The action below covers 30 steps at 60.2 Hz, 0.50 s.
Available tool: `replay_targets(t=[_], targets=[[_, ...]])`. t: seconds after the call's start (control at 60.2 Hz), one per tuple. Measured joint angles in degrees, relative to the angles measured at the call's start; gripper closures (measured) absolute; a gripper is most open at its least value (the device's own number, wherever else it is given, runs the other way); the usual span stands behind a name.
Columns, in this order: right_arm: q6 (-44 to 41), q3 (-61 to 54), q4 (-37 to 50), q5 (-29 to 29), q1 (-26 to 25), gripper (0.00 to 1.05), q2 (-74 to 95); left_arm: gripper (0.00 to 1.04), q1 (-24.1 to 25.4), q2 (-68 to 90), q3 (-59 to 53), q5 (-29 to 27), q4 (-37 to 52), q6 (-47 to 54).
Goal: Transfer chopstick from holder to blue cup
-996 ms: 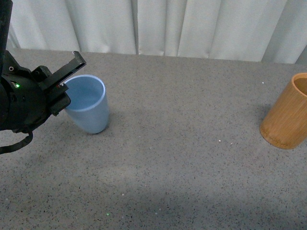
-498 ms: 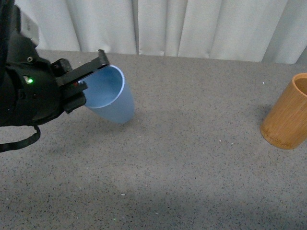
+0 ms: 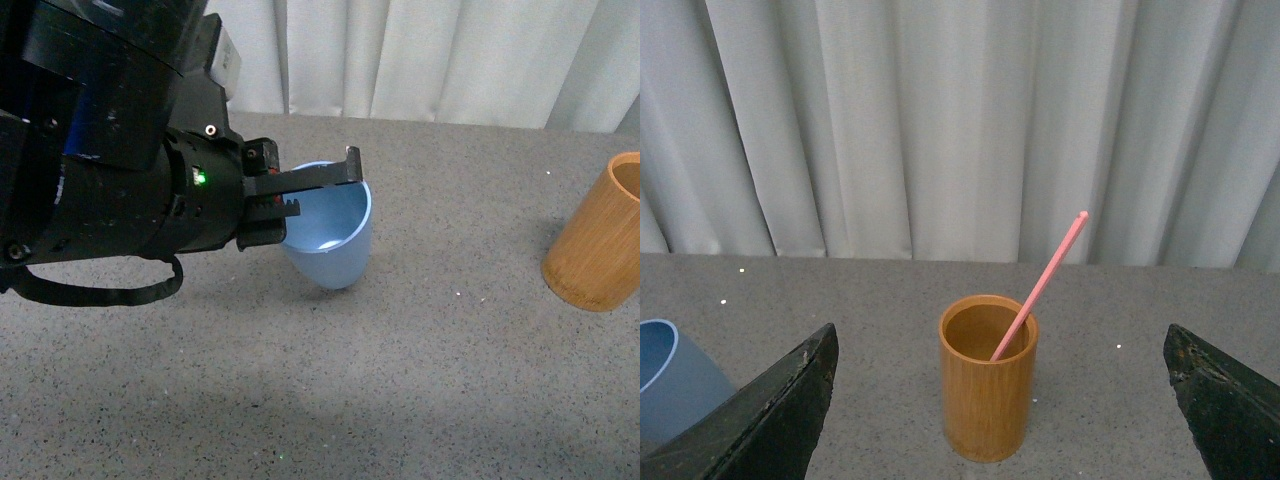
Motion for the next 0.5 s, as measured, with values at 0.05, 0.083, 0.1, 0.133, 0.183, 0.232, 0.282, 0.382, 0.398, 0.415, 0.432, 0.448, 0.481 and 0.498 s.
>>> replay_targets(t=[0.05, 0.083, 0.1, 0.133, 0.183, 0.232, 0.282, 0.382, 0.398, 0.415, 0.432, 0.448, 0.481, 0.498], targets=[[0.0, 0.0, 0.0, 0.0, 0.0, 0.1, 0.0, 1.01, -0.5, 0.9, 0.6, 0.1, -0.2, 0.2], [0.0, 0.0, 0.0, 0.0, 0.0, 0.1, 0.0, 1.01, -0.9, 1.3, 1.0, 0.0, -0.4, 0.2], [0.0, 0.0, 0.0, 0.0, 0.0, 0.1, 0.0, 1.01, -1.0, 1.4, 1.1, 0.0, -0.5, 0.2], [0.0, 0.0, 0.0, 0.0, 0.0, 0.1, 0.0, 1.01, -1.3, 1.8, 1.5, 0.0, -0.7, 0.3], [0.0, 0.0, 0.0, 0.0, 0.0, 0.1, 0.0, 1.01, -1.9, 2.5, 1.9, 0.1, -0.9, 0.4], [0.0, 0.0, 0.0, 0.0, 0.0, 0.1, 0.0, 1.01, -2.4, 3.2, 2.3, -0.1, -1.4, 0.4], [0.0, 0.0, 0.0, 0.0, 0.0, 0.1, 0.0, 1.01, -2.8, 4.0, 2.6, -0.4, -1.9, 0.4], [0.0, 0.0, 0.0, 0.0, 0.0, 0.1, 0.0, 1.01, -3.0, 4.5, 3.0, -0.7, -2.2, 0.3], [0.0, 0.0, 0.0, 0.0, 0.0, 0.1, 0.0, 1.01, -3.0, 4.5, 3.0, -0.8, -2.3, 0.3], [0.0, 0.0, 0.0, 0.0, 0.0, 0.1, 0.0, 1.01, -3.0, 4.5, 3.1, -0.7, -2.3, 0.3], [0.0, 0.0, 0.0, 0.0, 0.0, 0.1, 0.0, 1.01, -3.0, 4.6, 3.2, -0.8, -2.3, 0.3], [0.0, 0.0, 0.0, 0.0, 0.0, 0.1, 0.0, 1.01, -3.0, 4.6, 3.2, -0.9, -2.4, 0.2], [0.0, 0.0, 0.0, 0.0, 0.0, 0.1, 0.0, 1.01, -3.0, 4.6, 3.3, -1.0, -2.5, 0.1], [0.0, 0.0, 0.0, 0.0, 0.0, 0.1, 0.0, 1.01, -3.0, 4.6, 3.3, -1.0, -2.6, 0.0]])
